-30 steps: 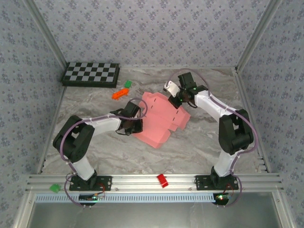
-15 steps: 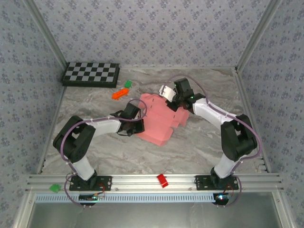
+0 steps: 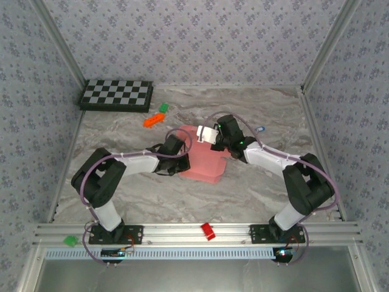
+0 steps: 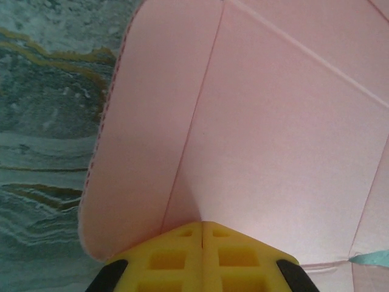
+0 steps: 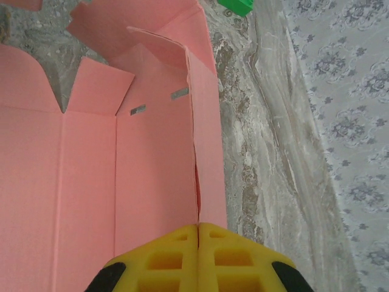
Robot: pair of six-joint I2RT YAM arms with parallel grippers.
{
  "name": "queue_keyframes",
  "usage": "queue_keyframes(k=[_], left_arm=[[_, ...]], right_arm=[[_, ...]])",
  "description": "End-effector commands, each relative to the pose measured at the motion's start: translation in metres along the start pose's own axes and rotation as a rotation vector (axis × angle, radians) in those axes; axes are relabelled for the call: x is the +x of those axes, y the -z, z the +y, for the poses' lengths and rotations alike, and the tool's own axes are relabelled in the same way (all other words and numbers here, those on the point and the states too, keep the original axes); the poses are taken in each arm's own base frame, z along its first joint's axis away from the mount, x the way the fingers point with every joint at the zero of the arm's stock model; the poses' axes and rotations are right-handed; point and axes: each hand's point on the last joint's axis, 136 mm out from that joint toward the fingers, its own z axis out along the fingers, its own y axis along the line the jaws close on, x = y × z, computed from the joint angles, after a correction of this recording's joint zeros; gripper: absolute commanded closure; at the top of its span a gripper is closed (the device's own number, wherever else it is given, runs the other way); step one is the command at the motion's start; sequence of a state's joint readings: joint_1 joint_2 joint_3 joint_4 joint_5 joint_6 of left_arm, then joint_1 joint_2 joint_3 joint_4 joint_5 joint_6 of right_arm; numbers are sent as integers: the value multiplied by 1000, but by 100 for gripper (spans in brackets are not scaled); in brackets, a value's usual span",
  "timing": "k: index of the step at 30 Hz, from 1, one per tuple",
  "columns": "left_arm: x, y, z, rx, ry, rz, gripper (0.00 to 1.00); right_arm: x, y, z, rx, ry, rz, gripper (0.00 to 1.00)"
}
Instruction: Fold the paper box
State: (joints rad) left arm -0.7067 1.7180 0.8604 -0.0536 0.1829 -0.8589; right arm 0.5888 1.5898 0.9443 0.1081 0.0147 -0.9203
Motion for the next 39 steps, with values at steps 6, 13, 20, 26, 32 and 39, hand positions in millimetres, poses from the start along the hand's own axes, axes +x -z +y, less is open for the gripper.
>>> queue_keyframes(k=[6,13,20,26,32,39], left_arm=[[-4,-7,-11,19,11,-15,100],[-7,-7,-19,39,6,-22,100],[-9,-5,-24,59,-2,-26,100],[-14,5,-30,73,-25,-54,97],[-30,36,-34,36,-85,-138,81],[-63,82,-7,-119,-101,-247,62]], right_arm=[[-3,-1,5,77,127,7,100],[2,-6,15,66,146,18,100],[0,-7,13,72,159,9,100],[1,-6,4,88,163,8,100],[0,-4,-5,103,169,6,100],[1,-5,-6,104,171,5,100]])
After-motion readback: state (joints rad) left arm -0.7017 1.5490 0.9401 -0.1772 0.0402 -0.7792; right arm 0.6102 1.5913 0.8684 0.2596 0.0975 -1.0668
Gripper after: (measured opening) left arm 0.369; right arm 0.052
